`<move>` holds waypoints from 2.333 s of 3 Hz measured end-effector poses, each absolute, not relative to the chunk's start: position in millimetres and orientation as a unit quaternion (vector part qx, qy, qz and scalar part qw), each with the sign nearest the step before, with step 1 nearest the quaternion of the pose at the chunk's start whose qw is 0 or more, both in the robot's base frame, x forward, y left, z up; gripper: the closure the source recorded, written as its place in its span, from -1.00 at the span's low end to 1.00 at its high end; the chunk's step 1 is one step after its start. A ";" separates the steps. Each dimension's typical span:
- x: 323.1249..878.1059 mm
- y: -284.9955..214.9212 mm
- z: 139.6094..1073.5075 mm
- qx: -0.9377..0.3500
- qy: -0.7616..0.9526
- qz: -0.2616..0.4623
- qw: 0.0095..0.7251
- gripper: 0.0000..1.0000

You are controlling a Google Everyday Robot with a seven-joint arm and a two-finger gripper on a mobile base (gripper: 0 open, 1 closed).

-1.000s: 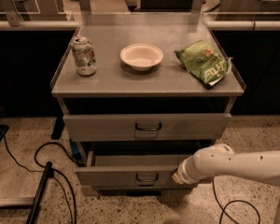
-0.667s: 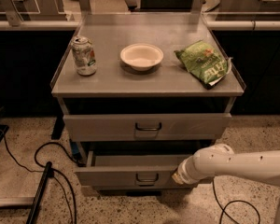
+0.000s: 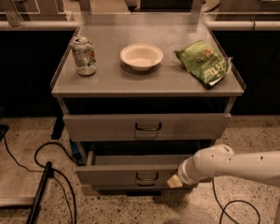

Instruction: Close middle drawer

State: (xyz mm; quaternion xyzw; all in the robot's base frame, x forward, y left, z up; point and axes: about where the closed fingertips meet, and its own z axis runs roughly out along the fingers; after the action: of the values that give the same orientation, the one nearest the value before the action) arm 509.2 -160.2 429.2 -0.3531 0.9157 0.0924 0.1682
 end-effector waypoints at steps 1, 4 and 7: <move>509.2 -160.1 429.2 -0.353 0.916 0.092 0.168 -1.00; 509.2 -160.1 429.2 -0.353 0.916 0.092 0.168 -0.18; 553.6 -164.3 434.2 -0.343 0.916 0.050 0.203 1.00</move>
Offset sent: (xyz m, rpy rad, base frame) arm 0.0000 0.0000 0.0000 0.0000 0.0000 0.0000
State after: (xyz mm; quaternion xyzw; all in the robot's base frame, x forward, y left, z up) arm 553.6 -164.3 434.2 -0.3432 0.9158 0.0496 0.2027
